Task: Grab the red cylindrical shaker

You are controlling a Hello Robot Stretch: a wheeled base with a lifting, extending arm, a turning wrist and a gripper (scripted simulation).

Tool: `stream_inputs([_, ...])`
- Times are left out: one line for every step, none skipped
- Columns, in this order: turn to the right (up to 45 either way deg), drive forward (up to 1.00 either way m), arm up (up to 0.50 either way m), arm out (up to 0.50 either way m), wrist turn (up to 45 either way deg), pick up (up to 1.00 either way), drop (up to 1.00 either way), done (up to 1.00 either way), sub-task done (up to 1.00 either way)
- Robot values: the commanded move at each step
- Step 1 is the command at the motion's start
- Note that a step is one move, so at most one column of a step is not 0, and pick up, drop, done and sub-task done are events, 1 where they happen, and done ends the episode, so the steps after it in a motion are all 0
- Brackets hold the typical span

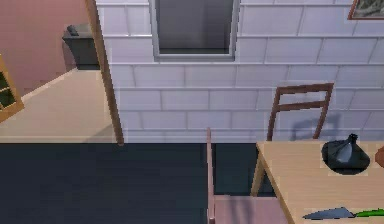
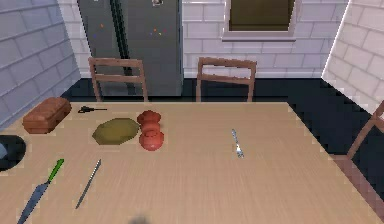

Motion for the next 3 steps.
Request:
stream_inputs([0.0,0.00,0.50,0.00,0.0,0.00,0.00,0.00,0.00])
stream_inputs([0.0,0.00,0.38,0.00,0.0,0.00,0.00,0.00,0.00])
stream_inputs([0.0,0.00,0.00,0.50,0.0,0.00,0.00,0.00,0.00])
